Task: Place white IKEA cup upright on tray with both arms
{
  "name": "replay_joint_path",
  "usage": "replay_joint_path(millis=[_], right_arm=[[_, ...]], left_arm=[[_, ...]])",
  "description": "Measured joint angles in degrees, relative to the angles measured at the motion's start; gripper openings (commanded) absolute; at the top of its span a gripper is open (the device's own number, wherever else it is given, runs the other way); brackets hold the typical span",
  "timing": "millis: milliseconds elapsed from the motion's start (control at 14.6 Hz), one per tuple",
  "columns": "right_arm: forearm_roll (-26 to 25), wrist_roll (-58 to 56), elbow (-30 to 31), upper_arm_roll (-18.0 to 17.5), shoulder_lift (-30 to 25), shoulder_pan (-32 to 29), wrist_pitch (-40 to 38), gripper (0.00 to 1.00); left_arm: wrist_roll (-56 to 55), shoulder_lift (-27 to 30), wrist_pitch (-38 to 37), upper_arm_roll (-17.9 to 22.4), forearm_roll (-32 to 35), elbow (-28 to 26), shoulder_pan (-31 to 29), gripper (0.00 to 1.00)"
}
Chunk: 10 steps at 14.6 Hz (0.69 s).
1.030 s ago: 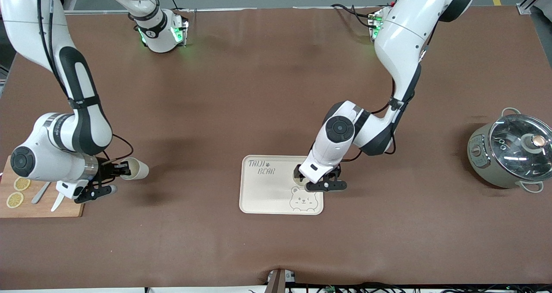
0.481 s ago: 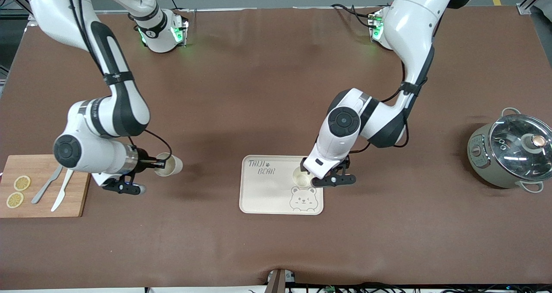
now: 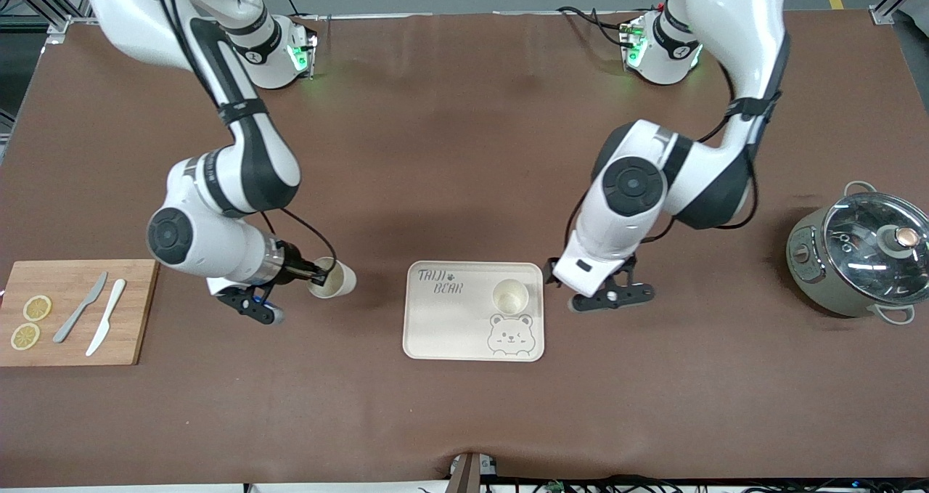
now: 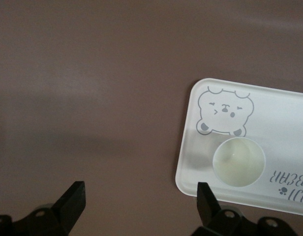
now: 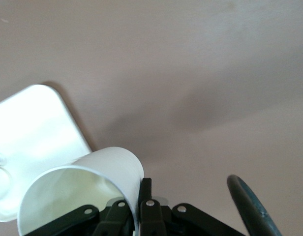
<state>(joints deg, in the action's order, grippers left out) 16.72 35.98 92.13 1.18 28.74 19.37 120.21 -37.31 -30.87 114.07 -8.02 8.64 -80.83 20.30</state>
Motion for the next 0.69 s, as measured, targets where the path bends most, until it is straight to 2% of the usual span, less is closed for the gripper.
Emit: replay_joint_path(millis=[343, 687], right_arm=[[-0.3, 12.9, -3.2, 0.1, 3.4, 8.3, 6.5, 0.00], [-8.0, 23.3, -7.4, 0.1, 7.7, 11.2, 8.6, 0.00]], left_arm=[[15.5, 5.9, -8.6, 0.0, -0.8, 0.1, -8.5, 1.00], [30.0, 11.9, -13.0, 0.0, -4.6, 0.1, -19.2, 1.00]])
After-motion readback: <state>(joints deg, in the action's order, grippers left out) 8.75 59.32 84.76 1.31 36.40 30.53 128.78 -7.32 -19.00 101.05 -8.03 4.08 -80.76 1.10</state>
